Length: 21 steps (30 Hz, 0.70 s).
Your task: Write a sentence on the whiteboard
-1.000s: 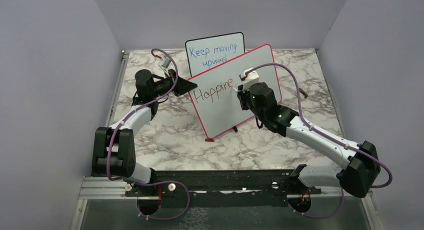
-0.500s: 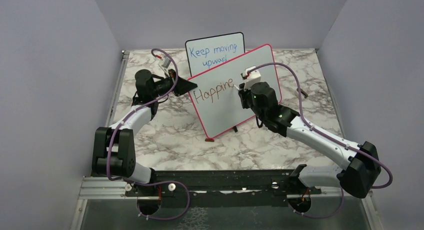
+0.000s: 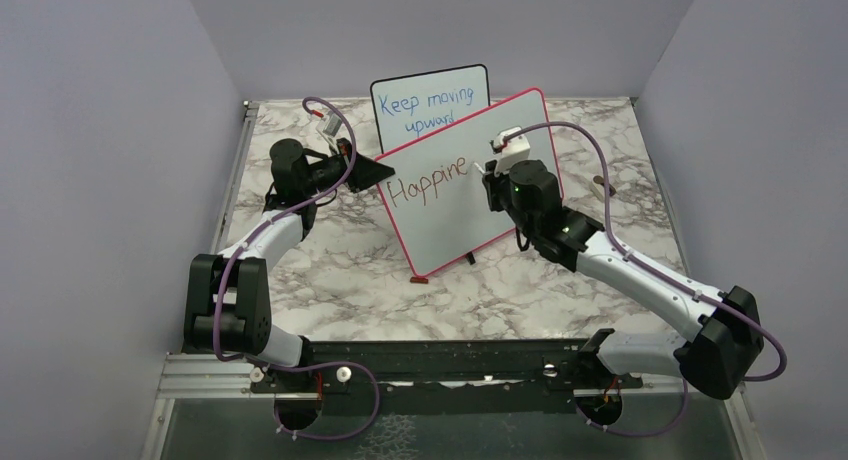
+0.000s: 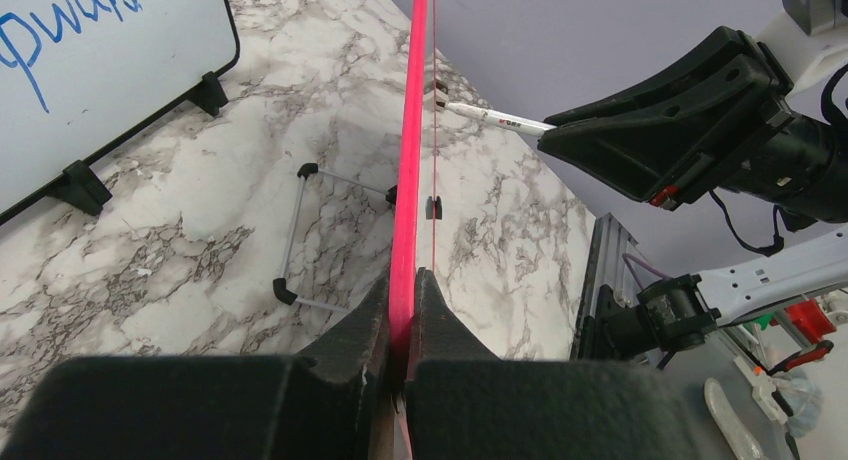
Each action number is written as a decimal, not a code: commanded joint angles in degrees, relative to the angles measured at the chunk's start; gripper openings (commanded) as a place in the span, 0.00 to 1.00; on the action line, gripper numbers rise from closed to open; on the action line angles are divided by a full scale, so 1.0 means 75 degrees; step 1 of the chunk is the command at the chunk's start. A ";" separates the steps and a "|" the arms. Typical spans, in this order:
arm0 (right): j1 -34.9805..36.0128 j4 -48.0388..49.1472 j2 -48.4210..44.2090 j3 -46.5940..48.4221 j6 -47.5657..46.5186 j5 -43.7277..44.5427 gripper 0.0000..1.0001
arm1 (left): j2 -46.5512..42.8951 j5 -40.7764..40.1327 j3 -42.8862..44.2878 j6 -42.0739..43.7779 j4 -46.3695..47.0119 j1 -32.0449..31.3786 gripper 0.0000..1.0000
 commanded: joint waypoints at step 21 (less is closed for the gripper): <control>-0.0196 0.0631 0.0209 0.0295 -0.0140 -0.0173 0.01 | 0.0190 0.0056 0.0000 0.0507 -0.0468 -0.0029 0.00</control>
